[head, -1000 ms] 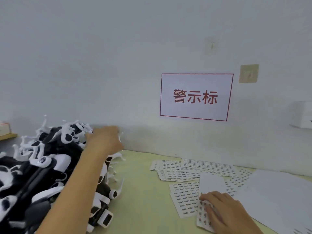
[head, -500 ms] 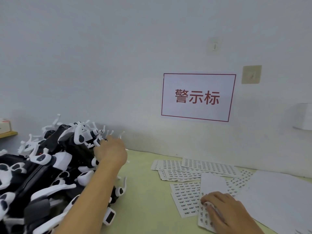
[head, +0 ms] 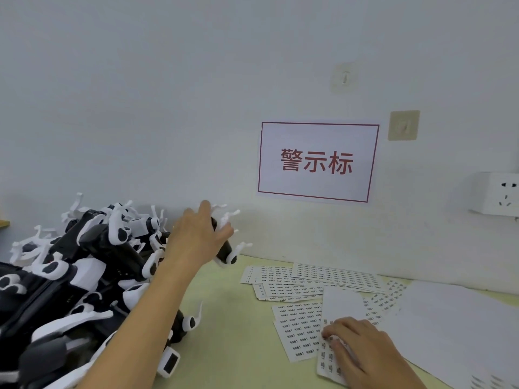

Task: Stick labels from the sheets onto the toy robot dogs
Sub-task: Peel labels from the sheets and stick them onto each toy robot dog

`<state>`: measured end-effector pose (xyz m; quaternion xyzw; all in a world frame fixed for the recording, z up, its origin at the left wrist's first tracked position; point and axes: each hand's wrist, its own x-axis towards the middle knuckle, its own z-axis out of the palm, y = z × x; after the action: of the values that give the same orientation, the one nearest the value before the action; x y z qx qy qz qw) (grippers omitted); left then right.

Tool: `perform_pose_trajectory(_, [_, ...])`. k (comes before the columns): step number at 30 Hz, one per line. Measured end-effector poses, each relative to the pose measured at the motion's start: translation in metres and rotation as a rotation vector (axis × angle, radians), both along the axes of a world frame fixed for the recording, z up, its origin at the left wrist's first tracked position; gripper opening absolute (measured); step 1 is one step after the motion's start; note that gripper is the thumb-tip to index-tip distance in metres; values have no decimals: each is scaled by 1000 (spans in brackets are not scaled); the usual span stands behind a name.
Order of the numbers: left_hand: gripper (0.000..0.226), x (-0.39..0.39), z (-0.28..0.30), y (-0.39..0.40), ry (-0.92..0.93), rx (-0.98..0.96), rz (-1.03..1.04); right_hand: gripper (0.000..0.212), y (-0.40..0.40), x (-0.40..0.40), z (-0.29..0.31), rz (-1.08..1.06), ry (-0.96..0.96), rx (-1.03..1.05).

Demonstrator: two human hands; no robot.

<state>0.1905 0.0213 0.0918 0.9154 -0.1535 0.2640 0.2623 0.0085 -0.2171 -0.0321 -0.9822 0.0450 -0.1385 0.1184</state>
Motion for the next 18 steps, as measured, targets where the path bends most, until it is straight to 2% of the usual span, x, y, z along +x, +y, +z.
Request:
perform_pose_trajectory(5, [48, -15, 10, -21, -10, -183, -290, 30, 0, -1, 0, -5, -2, -2])
perform_pose_trajectory(7, [51, -20, 10, -28, 24, -188, -376, 31, 0, -1, 0, -4, -5, -2])
perform_pose_trajectory(12, [58, -31, -10, -51, 124, 121, -536, 31, 1, -2, 0, -1, -14, 7])
perform_pose_trajectory(16, [51, -37, -37, -73, 102, 341, -478, 31, 1, -2, 0, 4, -19, 8])
perform_pose_trajectory(18, [57, -39, -48, -77, 105, 424, -455, 31, 1, -2, -1, 7, -24, 6])
